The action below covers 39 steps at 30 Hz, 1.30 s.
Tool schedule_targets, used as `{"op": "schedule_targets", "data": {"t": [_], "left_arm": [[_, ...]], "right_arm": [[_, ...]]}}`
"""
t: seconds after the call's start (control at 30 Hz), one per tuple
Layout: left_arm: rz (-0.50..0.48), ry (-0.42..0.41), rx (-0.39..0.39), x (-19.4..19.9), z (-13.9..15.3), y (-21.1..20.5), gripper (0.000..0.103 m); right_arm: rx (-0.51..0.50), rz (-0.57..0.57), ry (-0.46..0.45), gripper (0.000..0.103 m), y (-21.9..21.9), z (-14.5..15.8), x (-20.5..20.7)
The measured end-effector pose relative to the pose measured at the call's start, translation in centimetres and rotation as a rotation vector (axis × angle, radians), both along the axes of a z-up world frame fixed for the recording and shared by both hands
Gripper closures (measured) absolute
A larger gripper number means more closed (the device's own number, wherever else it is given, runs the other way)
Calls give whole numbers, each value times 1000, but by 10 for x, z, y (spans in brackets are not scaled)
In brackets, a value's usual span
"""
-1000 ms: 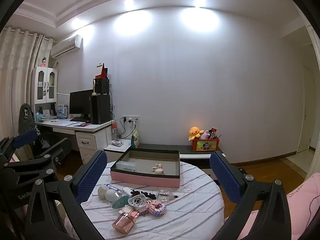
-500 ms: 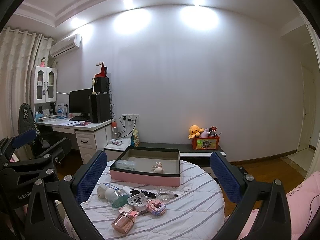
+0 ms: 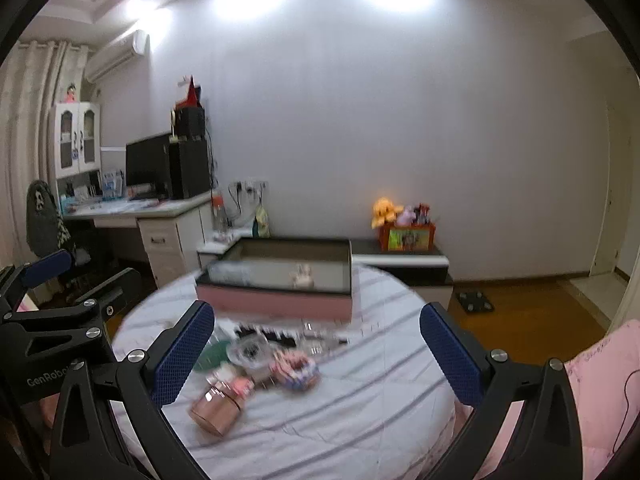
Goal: Organize rigid objects
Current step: 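Grasp the rose-gold canister with the left tool while the right tool approaches the pink block donut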
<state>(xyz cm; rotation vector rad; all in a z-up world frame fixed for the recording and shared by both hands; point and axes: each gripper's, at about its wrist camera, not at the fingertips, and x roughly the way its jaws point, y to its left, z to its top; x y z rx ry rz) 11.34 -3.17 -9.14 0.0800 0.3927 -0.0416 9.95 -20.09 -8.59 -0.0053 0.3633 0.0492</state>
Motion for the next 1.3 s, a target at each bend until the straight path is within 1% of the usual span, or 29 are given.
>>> {"op": "schedule_targets", "data": {"t": [0.1,0.3,0.4,0.53,0.6,0.67,0.77,0.87,0.9,0.93,0.97,1.0,1.03,1.17,1.3], "left_arm": [[3,64,11,12,-23,-8,0],[-15,236,-59,34,-76,-11,0],[-30,306,-71,41,-98,-15,0],[-33,353,-53,47,-113,-19,1],[-37,368,-46,50,-118,-21,1],[-45,402,-47,55,-124,-22,2],[-66,449,-59,62,-134,-26,8],[-74,457,-54,66,-141,-28,16],[-80,443,-47,65,-141,-28,23],[-94,431,-49,65,-139,-28,35],[-114,428,-59,65,-138,-27,41],[-132,431,-72,65,-136,-25,53],[-144,431,-84,65,-134,-23,56],[-155,439,-104,62,-130,-11,56],[-130,423,-86,59,-123,-2,56]], "right_arm": [[-4,-1,70,0,-7,-26,14],[2,9,192,0,-19,-71,34],[4,15,250,0,-25,-91,41],[11,9,297,0,-31,-107,49],[13,5,313,0,-33,-111,54],[16,0,329,0,-36,-115,59],[11,-1,350,0,-38,-120,65],[12,7,370,0,-36,-125,72],[14,9,375,0,-35,-126,73],[15,14,380,0,-33,-127,75],[10,20,386,0,-31,-128,78],[7,23,391,0,-30,-129,80],[5,31,398,0,-28,-130,83],[34,78,427,0,-21,-131,96],[44,123,449,0,-12,-132,113]]}}
